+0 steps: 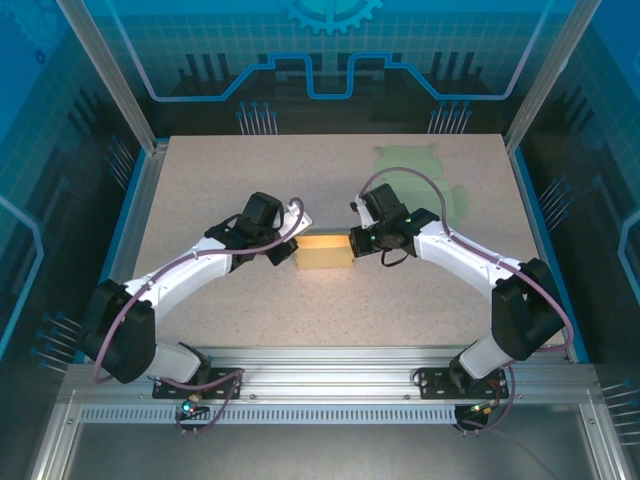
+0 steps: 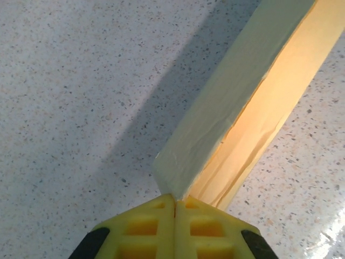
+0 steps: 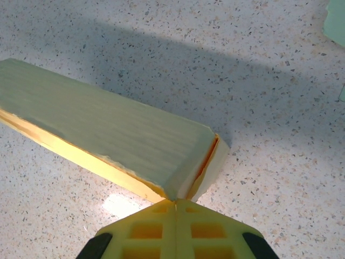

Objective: Fold the paper box

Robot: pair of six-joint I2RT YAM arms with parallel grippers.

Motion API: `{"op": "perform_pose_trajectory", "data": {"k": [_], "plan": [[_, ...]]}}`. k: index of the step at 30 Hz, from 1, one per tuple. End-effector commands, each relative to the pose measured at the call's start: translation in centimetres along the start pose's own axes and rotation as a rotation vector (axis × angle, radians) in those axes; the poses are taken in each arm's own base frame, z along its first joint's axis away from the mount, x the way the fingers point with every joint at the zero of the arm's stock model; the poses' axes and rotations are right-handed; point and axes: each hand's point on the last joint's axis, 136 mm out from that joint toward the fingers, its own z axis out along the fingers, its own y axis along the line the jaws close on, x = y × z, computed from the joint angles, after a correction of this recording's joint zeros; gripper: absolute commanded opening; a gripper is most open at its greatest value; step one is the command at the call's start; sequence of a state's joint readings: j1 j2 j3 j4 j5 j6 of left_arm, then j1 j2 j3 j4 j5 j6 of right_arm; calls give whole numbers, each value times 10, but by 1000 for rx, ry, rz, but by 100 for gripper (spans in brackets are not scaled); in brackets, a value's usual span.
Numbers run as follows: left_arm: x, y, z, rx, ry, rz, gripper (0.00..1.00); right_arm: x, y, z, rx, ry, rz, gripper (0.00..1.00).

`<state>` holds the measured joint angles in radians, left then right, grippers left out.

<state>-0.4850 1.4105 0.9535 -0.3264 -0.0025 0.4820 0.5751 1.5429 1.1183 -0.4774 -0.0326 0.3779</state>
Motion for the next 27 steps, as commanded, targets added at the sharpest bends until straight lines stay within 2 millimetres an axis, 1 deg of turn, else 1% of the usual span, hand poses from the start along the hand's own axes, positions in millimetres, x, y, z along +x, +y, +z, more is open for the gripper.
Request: {"op": "perform_pose_trajectory", "data": {"k": [1,5,10,11,12,13,15,16,18,23,27], "plan": [[-10,-16,-4,107,-17,-69,1,-3,4,-4,-18,-26,4,0],[-9,-13,-4,104,-6,-115,0,-4,5,-4,-22,-30,5,0],[-10,-18,-7,147,16,-190,0,-3,5,-3,-20,-28,4,0],[-9,-19,-8,155,21,-199,2,-4,5,-4,-20,-31,5,0],[-7,-20,-8,165,31,-207,11,-3,5,-4,-20,-29,5,0],[-5,-21,-8,170,36,-209,17,-3,5,-4,-20,-29,7,0],[1,-20,-7,163,48,-215,21,-3,5,-4,-22,-30,7,0],[3,-18,-6,158,53,-217,25,-4,5,-4,-23,-32,6,0],[8,-17,-6,154,60,-218,29,-4,5,-4,-24,-33,8,0],[12,-10,-5,130,66,-215,27,-3,5,-5,-24,-32,7,0],[22,-7,1,114,115,-205,27,-4,5,-6,-23,-34,8,0]]}}
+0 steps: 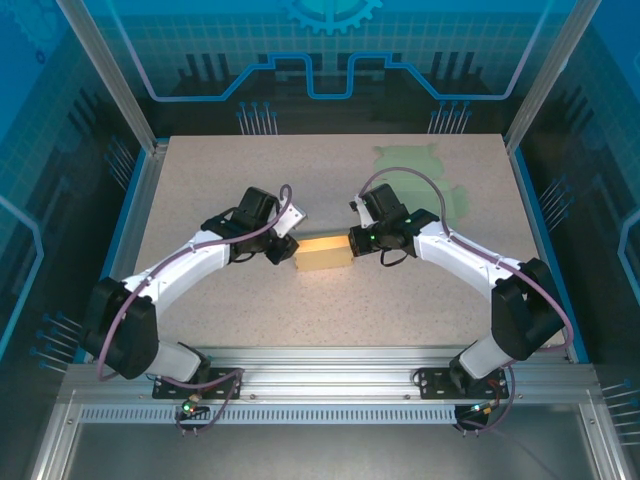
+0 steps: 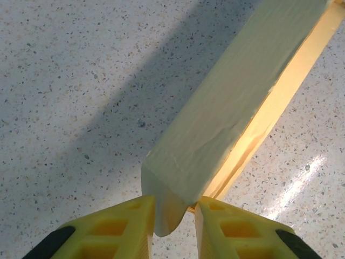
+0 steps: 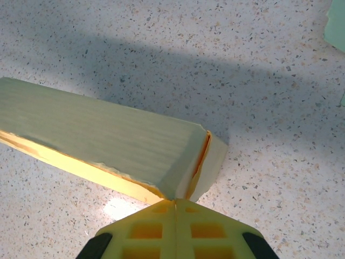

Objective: Fold the paper box

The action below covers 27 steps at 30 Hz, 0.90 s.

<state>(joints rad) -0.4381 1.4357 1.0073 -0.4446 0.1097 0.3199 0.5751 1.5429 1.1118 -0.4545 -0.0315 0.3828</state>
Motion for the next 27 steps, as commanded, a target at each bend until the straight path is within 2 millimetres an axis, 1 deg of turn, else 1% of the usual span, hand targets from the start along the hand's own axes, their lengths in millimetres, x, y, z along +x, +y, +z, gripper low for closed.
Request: {"op": "perform_pose_trajectory", "data": {"k": [1,5,6,8,14,20,24,27], "plan": [[16,3,7,-3,71,5,28,-1,5,-7,-19,-19,5,0],[23,4,11,-5,103,10,27,-1,5,-8,-20,-21,5,0],[23,4,11,-5,104,11,25,-1,5,-8,-21,-22,5,0],[20,4,10,-6,96,7,15,-2,6,-9,-23,-24,5,0],[3,-1,2,23,42,-19,7,-3,6,-13,-22,-34,5,0],[-5,-8,-4,63,33,-63,7,-3,6,-14,-20,-33,5,0],[-9,-6,-10,48,37,-98,6,-1,4,-12,-6,-27,2,0],[-16,-10,-17,69,18,-124,6,0,4,-10,-4,-20,0,0]]}}
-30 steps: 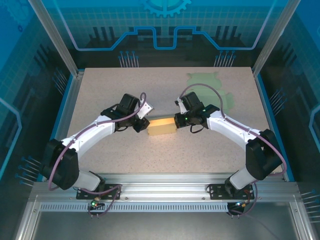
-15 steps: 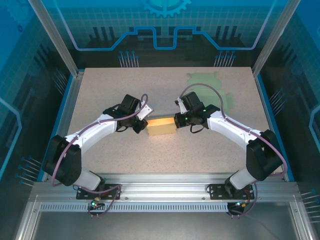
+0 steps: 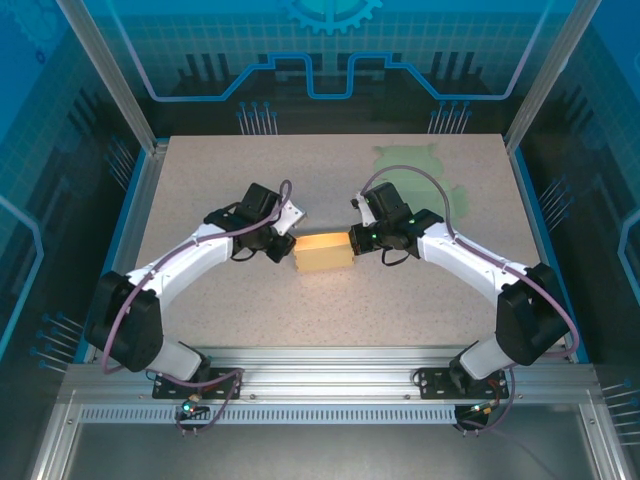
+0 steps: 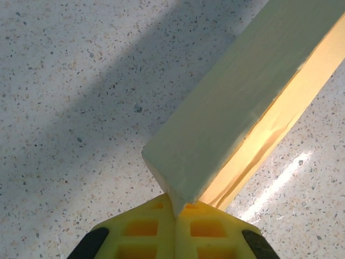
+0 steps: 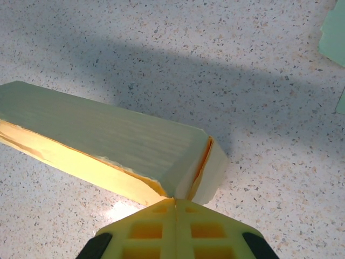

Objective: Fold the paper box

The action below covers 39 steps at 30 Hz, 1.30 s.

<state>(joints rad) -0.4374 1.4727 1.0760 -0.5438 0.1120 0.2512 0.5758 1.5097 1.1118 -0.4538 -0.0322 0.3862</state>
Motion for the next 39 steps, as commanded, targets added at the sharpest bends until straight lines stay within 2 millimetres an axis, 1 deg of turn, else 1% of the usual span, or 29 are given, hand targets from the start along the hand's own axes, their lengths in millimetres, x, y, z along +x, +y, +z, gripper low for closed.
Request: {"op": "perform_pose_trajectory", "data": {"k": [1,5,8,14,17,20,29,34,36,39], "plan": [[-19,-12,-19,68,-51,-50,6,6,0,1,9,12,-1,0],[-25,-16,-26,84,-43,-88,7,5,-1,1,26,8,-8,0],[-25,-19,-27,91,-21,-106,7,5,-1,0,39,6,-15,0],[-19,-23,-15,94,-29,-34,5,0,-2,-2,50,-11,-10,0],[-13,-22,-7,91,-14,-5,5,-1,-3,-2,62,-16,-18,4],[-9,-20,-2,82,3,29,5,-3,-4,-2,65,-18,-25,15],[-2,-18,7,55,20,121,5,-10,-5,-7,69,-41,-47,17],[-5,-20,6,58,5,151,5,-9,-9,-5,85,-39,-57,25],[-7,-20,6,54,0,156,5,-9,-11,-5,93,-39,-64,23],[-9,-21,4,54,-5,161,5,-11,-11,-8,97,-50,-73,13]]}}
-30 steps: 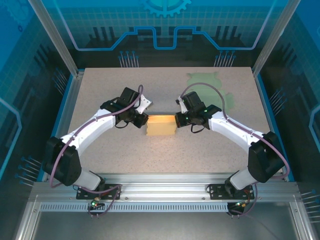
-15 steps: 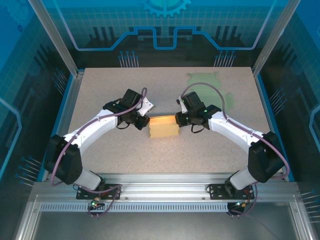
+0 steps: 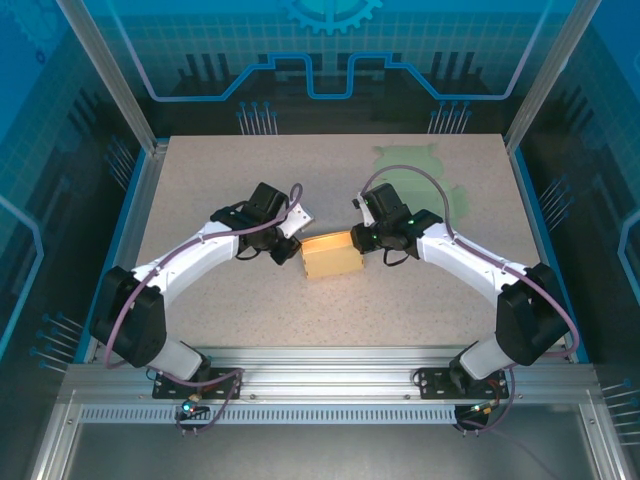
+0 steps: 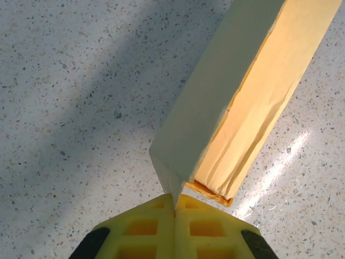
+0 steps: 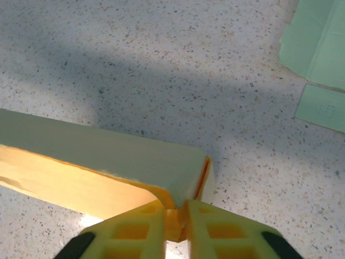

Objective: Fold the paper box

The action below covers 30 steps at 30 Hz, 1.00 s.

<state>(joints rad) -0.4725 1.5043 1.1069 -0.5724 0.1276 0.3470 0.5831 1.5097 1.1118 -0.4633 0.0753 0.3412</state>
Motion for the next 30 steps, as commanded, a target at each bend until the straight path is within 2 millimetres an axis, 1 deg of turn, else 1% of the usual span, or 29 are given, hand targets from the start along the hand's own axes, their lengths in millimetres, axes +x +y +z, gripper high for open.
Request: {"op": "perform_pose_trajectory", "data": {"k": [1,2,4,7,12,17,25,30], "plan": [[-9,-4,-2,10,-34,39,5,-9,3,-8,-3,-33,-24,10],[-11,-4,-3,9,-37,34,5,-10,3,-10,-1,-37,-28,7],[-16,-4,-6,9,-47,12,6,-11,2,-12,9,-45,-31,4],[-21,-5,-12,20,-44,-33,8,-12,-2,-14,27,-54,-37,3],[-24,-13,-20,57,-9,-99,10,-14,-7,-21,64,-73,-49,2],[-25,-16,-26,59,3,-134,11,-18,-3,-26,57,-87,-58,0],[-31,-16,-21,79,13,-282,13,-13,-1,-17,75,-64,-71,0],[-35,-19,-25,94,20,-351,13,-11,-1,-13,116,-63,-97,0]]}}
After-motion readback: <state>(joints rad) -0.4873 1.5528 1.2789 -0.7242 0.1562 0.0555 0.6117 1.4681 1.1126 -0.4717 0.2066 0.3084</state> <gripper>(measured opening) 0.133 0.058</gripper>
